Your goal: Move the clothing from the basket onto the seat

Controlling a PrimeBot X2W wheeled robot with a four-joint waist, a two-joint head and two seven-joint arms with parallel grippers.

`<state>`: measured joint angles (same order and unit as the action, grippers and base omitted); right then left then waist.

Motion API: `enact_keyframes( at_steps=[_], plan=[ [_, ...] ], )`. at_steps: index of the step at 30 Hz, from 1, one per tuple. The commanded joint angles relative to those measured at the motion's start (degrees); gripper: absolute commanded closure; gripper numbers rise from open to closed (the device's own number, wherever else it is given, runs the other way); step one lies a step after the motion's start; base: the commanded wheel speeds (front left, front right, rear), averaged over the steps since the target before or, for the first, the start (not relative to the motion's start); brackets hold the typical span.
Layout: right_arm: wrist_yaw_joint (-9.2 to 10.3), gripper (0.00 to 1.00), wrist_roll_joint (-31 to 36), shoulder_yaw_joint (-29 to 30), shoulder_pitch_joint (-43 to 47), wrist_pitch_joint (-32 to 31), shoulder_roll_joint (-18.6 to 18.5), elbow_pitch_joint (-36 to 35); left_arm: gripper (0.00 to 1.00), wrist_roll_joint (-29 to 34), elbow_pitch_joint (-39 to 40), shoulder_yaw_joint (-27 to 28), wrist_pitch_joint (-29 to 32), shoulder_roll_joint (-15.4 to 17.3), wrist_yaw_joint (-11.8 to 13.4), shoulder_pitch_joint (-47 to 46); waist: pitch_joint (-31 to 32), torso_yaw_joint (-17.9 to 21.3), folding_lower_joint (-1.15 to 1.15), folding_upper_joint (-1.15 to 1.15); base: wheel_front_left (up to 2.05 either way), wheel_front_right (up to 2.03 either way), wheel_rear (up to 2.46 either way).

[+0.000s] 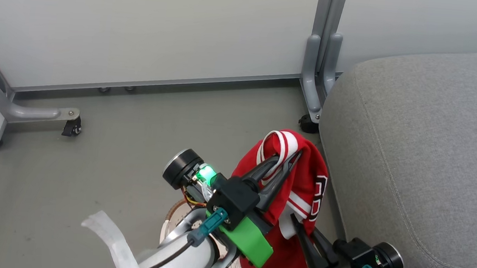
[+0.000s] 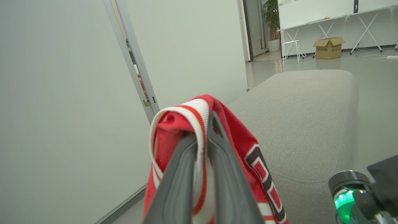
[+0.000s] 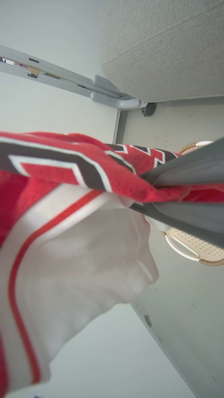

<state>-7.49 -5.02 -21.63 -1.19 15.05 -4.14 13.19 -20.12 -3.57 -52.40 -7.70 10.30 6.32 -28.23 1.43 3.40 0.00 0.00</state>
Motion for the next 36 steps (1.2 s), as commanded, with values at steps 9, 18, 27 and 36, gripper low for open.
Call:
enact_keyframes(
  at_steps=[9, 18, 27, 36],
  plan=[
    [0.0, 1.0, -1.0, -0.4, -0.3, 0.2, -0.2, -0.1, 0.0, -1.1, -1.5, 0.2, 1.4, 0.8, 1.0, 0.3, -0.2, 0.0, 0.0, 0.0, 0.0, 0.0, 0.0],
    [0.0, 1.0, -1.1, 0.3, -0.2, 0.2, -0.2, 0.1, 0.0, -0.5, -1.9, -0.4, 2.8, 1.8, 1.8, 0.2, -0.4, -0.1, 0.0, 0.0, 0.0, 0.0, 0.0],
    [0.0, 1.0, -0.9, 0.9, -0.5, 0.2, -0.2, -0.3, 0.0, -0.8, -1.7, -0.2, 2.7, 2.4, 2.5, 0.3, -1.0, -0.1, 0.0, 0.0, 0.0, 0.0, 0.0],
    [0.0, 1.0, -0.5, 1.5, -0.9, 0.2, -0.2, -0.4, 0.0, -1.4, -1.9, -0.3, 2.6, 2.7, 2.8, 0.8, -1.9, 0.7, 0.0, 0.0, 0.0, 0.0, 0.0]
  ],
)
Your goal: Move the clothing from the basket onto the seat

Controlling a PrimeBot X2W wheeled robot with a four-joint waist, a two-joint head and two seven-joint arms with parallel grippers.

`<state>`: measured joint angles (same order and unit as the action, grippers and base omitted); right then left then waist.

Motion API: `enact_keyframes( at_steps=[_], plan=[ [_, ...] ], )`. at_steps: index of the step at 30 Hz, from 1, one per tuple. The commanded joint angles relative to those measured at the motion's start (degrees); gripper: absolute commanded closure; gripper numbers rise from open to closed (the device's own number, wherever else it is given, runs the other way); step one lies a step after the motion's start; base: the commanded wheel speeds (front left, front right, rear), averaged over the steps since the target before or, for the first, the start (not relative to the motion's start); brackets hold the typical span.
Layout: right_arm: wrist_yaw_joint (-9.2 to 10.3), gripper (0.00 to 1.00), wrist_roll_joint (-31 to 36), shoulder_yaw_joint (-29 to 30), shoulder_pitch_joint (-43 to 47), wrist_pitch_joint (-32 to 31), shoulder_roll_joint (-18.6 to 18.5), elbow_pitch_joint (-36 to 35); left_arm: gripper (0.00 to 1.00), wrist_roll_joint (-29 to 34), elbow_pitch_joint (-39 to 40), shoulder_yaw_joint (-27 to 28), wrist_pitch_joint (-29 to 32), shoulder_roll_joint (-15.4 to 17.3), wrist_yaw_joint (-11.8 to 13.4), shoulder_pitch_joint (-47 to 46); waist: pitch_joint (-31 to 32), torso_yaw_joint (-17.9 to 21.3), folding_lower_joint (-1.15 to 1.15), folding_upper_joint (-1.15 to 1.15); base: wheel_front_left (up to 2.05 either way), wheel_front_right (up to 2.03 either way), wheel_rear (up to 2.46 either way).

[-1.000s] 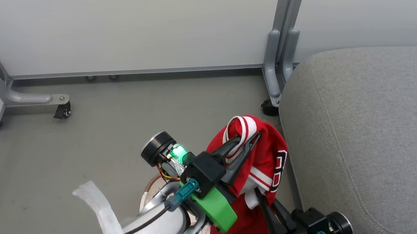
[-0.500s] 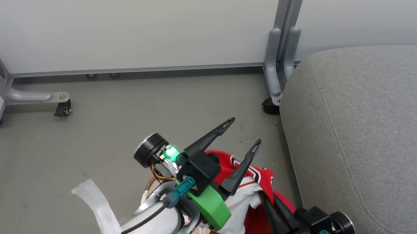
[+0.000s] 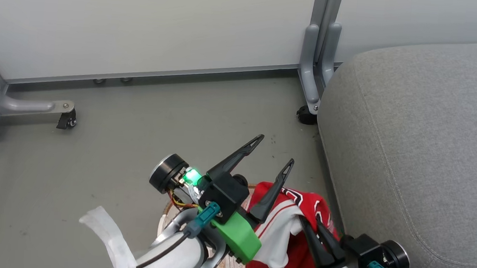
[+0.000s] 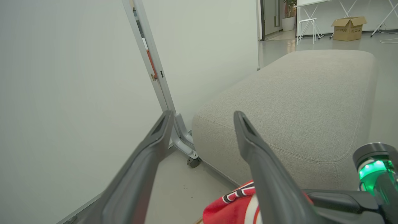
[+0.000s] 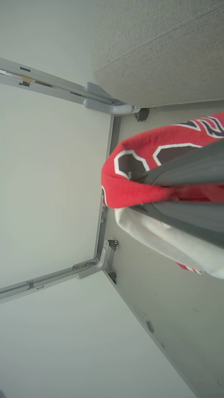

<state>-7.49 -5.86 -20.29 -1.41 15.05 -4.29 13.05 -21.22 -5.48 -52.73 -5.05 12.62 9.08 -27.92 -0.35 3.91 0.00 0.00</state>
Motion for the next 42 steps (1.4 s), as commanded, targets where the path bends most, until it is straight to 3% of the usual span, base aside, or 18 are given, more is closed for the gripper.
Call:
enact_keyframes(
  at_steps=[1, 11, 30, 35, 39, 42],
  plan=[
    [0.0, 1.0, 0.4, 0.2, -0.7, 0.2, 0.0, -0.3, 0.0, -0.4, 0.0, 0.1, -0.1, 0.5, 0.0, 0.6, -0.3, 0.3, 0.0, 0.0, 0.0, 0.0, 0.0],
    [0.0, 1.0, 1.8, 1.0, -2.2, 0.2, -0.7, -2.9, 0.0, -1.5, 0.2, 1.5, -2.4, 2.0, 0.6, 1.4, -3.6, 4.7, 0.0, 0.0, 0.0, 0.0, 0.0],
    [0.01, 1.0, 3.9, 7.2, 1.2, 0.2, -0.3, -13.5, 0.0, -0.9, 0.9, 3.9, -8.9, 7.8, 1.2, 5.6, -11.5, 22.2, 0.0, 0.0, 0.0, 0.0, 0.0],
    [0.01, 1.0, 3.8, 10.1, 1.5, 0.2, 0.2, -15.5, 0.0, -0.7, 1.6, 3.7, -9.0, 8.3, 1.0, 5.4, -13.6, 23.5, 0.0, 0.0, 0.0, 0.0, 0.0],
    [0.01, 1.0, 1.6, 12.8, -3.3, 0.2, 0.7, -18.0, 0.0, 0.2, 2.6, 3.3, -7.8, 8.7, 0.7, 3.0, -17.0, 22.9, 0.0, 0.0, 0.0, 0.0, 0.0],
    [0.01, 1.0, 1.7, 14.1, -9.1, 0.2, -2.1, -19.3, 0.0, 1.4, 3.8, 2.7, -6.4, 8.9, 0.3, 1.0, -20.7, 21.6, 0.0, 0.0, 0.0, 0.0, 0.0]
  ],
)
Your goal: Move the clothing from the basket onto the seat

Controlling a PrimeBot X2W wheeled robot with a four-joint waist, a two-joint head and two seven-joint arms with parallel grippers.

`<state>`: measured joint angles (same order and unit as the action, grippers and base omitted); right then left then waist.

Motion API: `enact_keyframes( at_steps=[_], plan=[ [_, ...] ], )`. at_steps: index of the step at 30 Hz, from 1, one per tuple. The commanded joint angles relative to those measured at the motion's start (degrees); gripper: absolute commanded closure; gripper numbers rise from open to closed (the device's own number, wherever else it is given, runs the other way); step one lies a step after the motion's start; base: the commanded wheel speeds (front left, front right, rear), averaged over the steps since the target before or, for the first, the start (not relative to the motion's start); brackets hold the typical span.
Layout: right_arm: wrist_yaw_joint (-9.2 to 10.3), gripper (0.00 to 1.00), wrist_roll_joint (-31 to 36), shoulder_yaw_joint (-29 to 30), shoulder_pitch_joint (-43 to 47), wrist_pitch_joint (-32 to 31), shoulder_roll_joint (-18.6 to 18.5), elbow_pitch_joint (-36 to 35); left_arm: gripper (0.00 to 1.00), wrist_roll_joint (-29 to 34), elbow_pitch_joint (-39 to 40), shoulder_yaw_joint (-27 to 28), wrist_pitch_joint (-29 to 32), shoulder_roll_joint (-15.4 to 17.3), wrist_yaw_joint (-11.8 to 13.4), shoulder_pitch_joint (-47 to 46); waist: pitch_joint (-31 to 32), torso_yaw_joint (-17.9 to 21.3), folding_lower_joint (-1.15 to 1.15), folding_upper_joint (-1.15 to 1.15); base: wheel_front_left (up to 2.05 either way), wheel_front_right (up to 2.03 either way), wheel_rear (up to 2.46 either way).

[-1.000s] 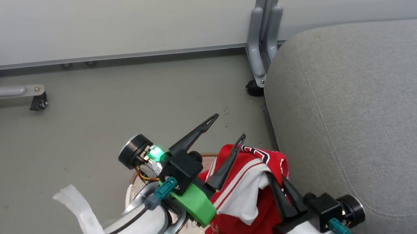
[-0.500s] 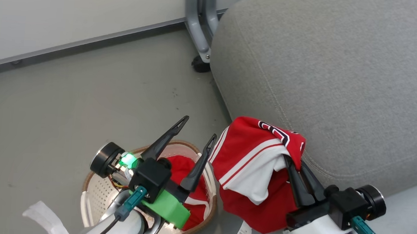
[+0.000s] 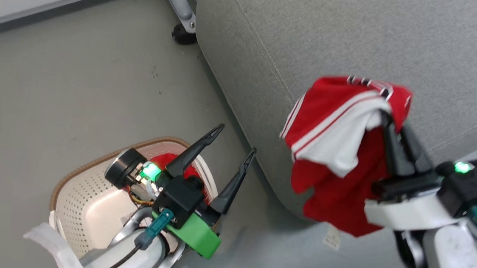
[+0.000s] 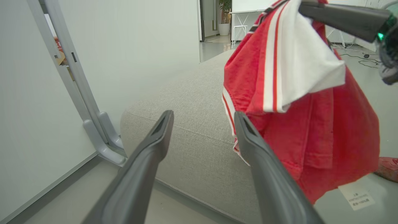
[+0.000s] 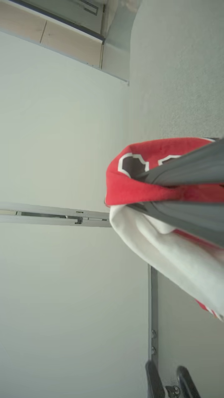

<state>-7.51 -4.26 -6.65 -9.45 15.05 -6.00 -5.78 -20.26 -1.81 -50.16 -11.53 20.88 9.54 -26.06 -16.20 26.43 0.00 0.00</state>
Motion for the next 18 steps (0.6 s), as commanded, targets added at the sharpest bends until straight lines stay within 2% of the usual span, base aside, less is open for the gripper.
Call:
enact_keyframes(
  at_steps=[1, 6, 13, 18],
  plan=[
    [0.05, 1.0, 0.0, 1.1, -3.4, 0.2, -1.4, -0.8, 0.0, 0.8, 0.6, -0.1, 0.6, 0.8, -0.4, -1.5, -6.1, -1.5, 0.0, 0.0, 0.0, 0.0, 0.0],
    [0.05, 1.0, -2.0, 7.1, -18.0, 0.2, -8.4, -1.0, 0.0, 2.5, 3.6, -0.3, 3.8, 2.1, -1.2, -5.8, -14.5, -4.9, 0.0, 0.0, 0.0, 0.0, 0.0],
    [0.05, 1.0, -2.2, 15.9, -33.8, 0.2, -19.1, 7.1, 0.0, 5.3, 7.4, 0.1, 7.2, 3.8, -1.9, -11.0, -24.5, -10.0, 0.0, 0.0, 0.0, 0.0, 0.0],
    [0.05, 1.0, -0.8, 18.8, -36.1, 0.2, -20.5, 15.7, 0.0, 6.1, 7.9, 0.1, 7.6, 4.3, -2.1, -12.8, -27.6, -12.3, 0.0, 0.0, 0.0, 0.0, 0.0]
  ],
)
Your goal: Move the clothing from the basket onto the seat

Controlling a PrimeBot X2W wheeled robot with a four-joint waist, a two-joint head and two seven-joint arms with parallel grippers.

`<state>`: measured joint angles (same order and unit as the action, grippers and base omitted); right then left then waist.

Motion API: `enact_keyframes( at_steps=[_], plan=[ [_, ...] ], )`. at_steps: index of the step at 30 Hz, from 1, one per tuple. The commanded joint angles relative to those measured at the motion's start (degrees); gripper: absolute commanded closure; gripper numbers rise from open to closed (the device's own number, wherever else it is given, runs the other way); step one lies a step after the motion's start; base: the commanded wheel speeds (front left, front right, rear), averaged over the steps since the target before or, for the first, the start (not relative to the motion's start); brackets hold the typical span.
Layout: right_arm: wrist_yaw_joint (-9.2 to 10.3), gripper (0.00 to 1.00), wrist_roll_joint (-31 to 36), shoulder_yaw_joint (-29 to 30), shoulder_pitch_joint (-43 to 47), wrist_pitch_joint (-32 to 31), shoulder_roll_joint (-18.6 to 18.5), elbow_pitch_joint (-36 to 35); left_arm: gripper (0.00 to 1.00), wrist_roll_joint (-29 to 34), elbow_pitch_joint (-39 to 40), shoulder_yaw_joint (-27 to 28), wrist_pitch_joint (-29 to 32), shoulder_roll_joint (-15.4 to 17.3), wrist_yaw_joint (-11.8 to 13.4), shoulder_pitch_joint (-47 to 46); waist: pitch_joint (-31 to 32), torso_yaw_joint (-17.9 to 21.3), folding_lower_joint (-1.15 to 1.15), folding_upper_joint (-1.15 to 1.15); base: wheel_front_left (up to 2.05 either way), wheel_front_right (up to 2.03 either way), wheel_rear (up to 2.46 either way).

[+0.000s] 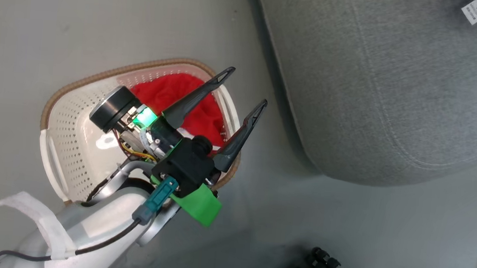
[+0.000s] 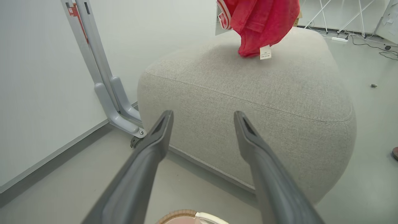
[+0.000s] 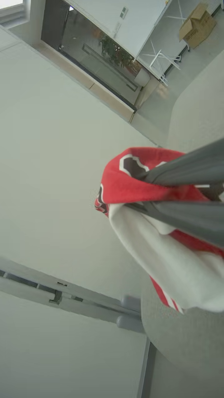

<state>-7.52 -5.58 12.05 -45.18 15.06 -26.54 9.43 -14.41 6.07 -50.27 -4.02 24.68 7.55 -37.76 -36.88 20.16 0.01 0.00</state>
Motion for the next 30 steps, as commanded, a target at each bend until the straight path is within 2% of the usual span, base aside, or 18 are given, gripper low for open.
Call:
enact_keyframes(
  at_steps=[1, 3, 5, 7, 8, 16, 25, 30],
  plan=[
    [0.06, 1.0, 1.0, 0.5, 0.1, 0.2, 0.2, 2.8, 0.0, 0.3, 0.0, 0.1, 0.0, 0.4, -0.1, -1.2, -7.2, -6.4, -0.01, 0.0, 0.0, 0.0, 0.0],
    [0.07, 1.0, 1.9, 1.6, 1.4, 0.2, 1.3, 6.6, 0.0, 0.3, -0.4, -0.2, -0.4, 0.0, -0.2, -1.3, -7.4, -7.0, -0.01, 0.0, 0.0, 0.0, 0.0],
    [0.07, 0.82, 2.3, 3.3, 2.9, 0.2, 3.1, 9.7, 0.0, 0.2, -0.9, -0.6, -0.8, -0.5, -0.1, -1.1, -7.2, -7.4, -0.01, 0.0, 0.0, 0.0, 0.0],
    [0.07, 0.55, 2.9, 5.6, 4.6, 0.2, 5.0, 11.2, 0.0, -0.1, -1.5, -0.8, -1.3, -1.2, 0.1, -0.7, -6.7, -7.7, -0.01, 0.0, 0.0, 0.0, 0.0],
    [0.07, 0.0, 3.2, 6.6, 5.7, 0.2, 5.9, 11.4, 0.0, -0.2, -1.8, -0.9, -1.6, -1.5, 0.1, -0.5, -6.4, -7.7, -0.01, 0.0, 0.0, 0.0, 0.0],
    [0.07, 0.0, 6.4, 10.7, 19.3, 0.2, 16.0, 4.6, 0.0, -3.0, -6.3, -0.2, -6.8, -3.3, 0.2, 1.7, 0.3, -8.0, -0.01, 0.0, 0.0, 0.0, 0.0],
    [0.07, 0.0, 6.9, -3.4, 34.6, 0.2, 20.3, -1.6, 0.0, -8.7, -15.8, 3.9, -11.2, -8.6, 1.5, 9.3, 15.0, -13.4, -0.01, 0.0, 0.0, 0.0, 0.0],
    [0.07, 0.0, 5.2, -13.2, 38.2, 0.2, 21.3, -1.6, 0.0, -8.0, -15.6, 10.9, -11.2, -11.8, 2.2, 17.7, 22.8, -17.0, -0.01, 0.0, 0.0, 0.0, 0.0]
  ],
)
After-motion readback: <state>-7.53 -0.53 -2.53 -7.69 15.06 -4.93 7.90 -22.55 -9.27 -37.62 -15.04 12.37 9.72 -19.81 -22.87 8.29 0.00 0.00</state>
